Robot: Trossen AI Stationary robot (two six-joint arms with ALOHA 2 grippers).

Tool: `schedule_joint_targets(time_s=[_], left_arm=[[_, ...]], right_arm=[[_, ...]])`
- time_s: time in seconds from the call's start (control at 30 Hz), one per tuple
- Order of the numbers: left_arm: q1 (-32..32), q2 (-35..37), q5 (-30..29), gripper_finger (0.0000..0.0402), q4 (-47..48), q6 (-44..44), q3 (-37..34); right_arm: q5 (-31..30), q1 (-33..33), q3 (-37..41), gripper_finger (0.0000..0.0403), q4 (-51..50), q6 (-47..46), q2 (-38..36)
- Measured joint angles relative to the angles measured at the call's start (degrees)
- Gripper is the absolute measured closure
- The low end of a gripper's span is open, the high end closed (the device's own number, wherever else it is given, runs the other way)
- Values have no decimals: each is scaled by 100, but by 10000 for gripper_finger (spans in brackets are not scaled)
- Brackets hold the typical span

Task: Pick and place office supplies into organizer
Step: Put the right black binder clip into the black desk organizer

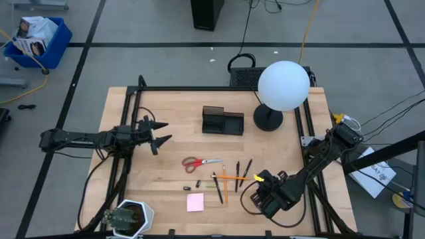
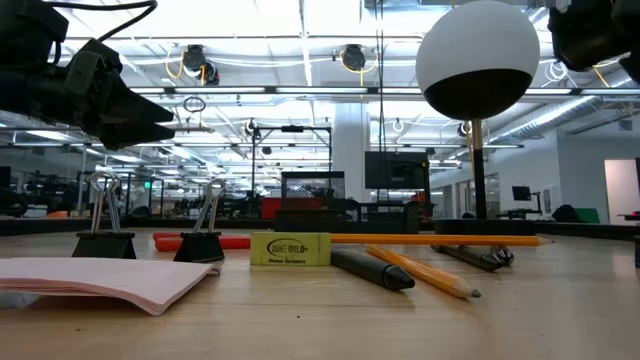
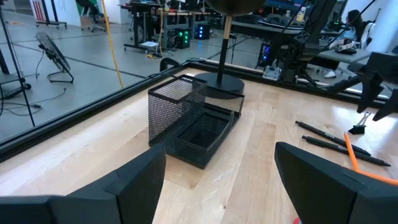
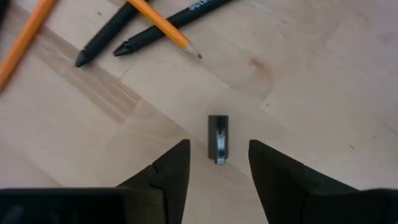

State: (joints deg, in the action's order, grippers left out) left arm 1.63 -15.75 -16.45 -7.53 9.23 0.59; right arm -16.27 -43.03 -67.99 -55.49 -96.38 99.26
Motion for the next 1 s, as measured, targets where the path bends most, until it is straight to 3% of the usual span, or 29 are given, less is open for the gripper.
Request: schedule_joint_targets(time_s=[0.33, 0.77, 1.0], left_arm=[[0, 1, 0, 96, 0, 2, -1], [0, 1, -1, 96, 0, 2, 2], [0, 2, -1, 96, 0, 0, 0]], right_arm=[[1, -2, 77, 259, 88, -2, 0], [-196, 43, 77, 338, 83, 74, 0], [1, 127, 77, 373, 98, 126, 0]])
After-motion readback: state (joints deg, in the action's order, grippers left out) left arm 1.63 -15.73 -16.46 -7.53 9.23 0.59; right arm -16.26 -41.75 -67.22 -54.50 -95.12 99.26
